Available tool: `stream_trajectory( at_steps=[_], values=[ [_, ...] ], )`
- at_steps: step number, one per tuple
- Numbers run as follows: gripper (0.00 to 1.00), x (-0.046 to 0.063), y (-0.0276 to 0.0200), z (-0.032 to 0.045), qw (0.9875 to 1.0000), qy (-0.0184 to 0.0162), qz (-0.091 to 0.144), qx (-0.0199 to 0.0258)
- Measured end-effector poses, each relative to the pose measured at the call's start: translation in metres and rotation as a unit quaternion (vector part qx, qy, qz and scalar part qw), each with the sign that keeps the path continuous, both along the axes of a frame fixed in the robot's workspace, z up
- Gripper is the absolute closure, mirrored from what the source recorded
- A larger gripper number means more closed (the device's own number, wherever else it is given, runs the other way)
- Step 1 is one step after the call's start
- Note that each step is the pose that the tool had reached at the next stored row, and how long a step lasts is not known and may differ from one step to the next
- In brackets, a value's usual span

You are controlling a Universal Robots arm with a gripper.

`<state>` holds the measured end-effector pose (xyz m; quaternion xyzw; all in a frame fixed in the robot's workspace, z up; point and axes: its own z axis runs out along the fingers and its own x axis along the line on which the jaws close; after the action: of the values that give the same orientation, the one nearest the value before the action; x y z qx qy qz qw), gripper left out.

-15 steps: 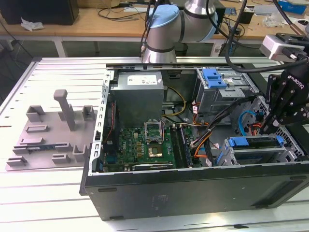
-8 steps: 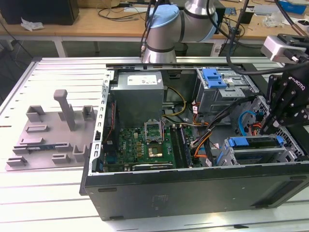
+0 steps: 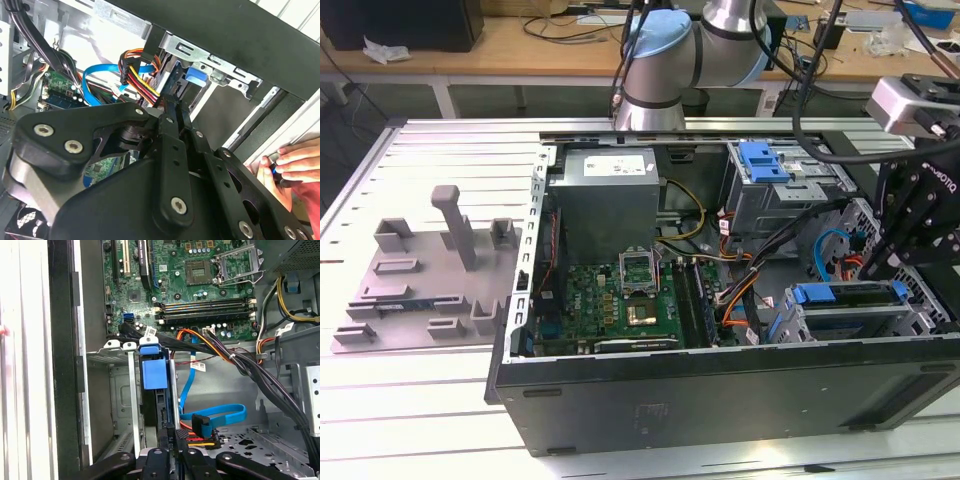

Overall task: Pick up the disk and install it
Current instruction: 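Insert the first disk wire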

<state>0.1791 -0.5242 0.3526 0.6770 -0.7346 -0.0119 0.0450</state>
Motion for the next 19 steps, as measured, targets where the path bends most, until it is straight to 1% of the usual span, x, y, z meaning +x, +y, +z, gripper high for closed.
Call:
stream_trajectory(
  at_steps=[6, 8, 10, 14, 19],
  values=[
    [0.83, 0.0000, 0.0000, 0.0000, 1.0000, 0.0000, 0.001, 0.0000],
    [0.83, 0.0000, -0.0001, 0.0001, 1.0000, -0.0001, 0.004, 0.0001],
    [0.83, 0.0000, -0.0002, 0.0001, 1.0000, -0.0007, 0.009, 0.0003],
    [0.83, 0.0000, -0.0004, 0.0000, 0.9997, -0.0031, 0.026, 0.0008],
    [0.83, 0.0000, -0.0006, 0.0000, 0.9996, -0.0033, 0.027, 0.0008]
  ],
)
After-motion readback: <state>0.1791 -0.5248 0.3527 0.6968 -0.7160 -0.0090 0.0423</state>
